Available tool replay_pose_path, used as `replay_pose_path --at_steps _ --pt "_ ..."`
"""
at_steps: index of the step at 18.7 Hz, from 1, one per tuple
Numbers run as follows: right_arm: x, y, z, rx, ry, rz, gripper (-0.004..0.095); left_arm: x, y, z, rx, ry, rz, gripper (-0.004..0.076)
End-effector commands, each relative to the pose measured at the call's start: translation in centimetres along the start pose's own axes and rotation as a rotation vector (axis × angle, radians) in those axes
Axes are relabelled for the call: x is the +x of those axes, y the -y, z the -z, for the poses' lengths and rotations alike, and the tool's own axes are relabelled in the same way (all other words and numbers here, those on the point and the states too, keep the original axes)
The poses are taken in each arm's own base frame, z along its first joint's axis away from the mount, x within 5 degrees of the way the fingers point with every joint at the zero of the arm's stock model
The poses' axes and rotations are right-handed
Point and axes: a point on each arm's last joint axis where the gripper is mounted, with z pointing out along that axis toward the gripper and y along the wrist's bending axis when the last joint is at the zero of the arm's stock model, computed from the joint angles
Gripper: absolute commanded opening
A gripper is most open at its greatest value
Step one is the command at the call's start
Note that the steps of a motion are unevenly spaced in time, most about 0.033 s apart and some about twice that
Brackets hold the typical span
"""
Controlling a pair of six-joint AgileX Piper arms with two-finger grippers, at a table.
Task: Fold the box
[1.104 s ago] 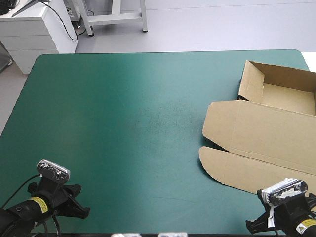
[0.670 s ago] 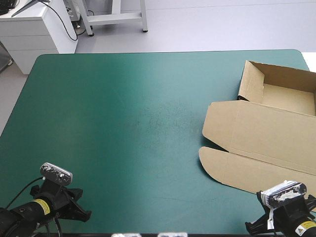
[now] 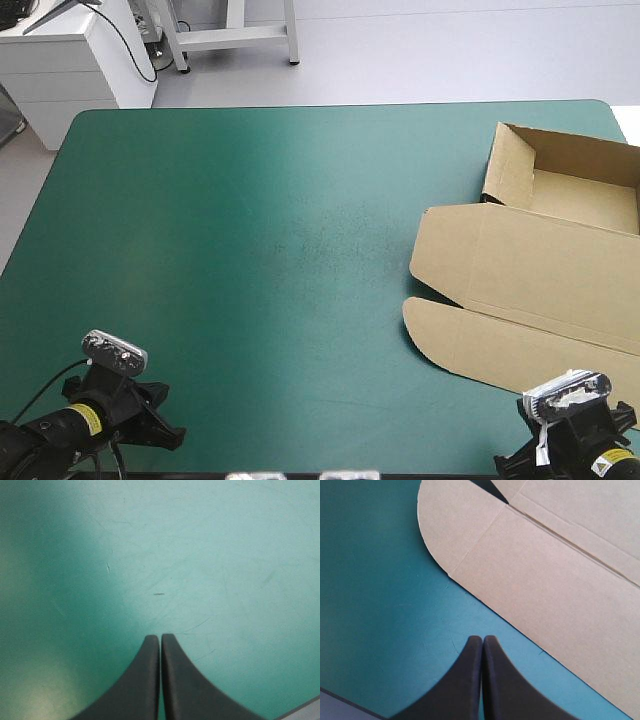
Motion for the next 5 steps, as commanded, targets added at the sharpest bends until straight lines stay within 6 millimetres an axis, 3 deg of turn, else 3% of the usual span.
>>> replay_pose_path --at_steps 1,5 --pt "-0.92 0.12 0.29 0.009 0.057 0.006 -0.0021 -0.95 0.12 0.51 0.01 0.062 0.004 -0.0008" --pt "-0.87 0.1 0.29 0.006 0.052 0.006 -0.0021 -0.97 0.12 0.51 0.01 0.064 0.004 -0.0008"
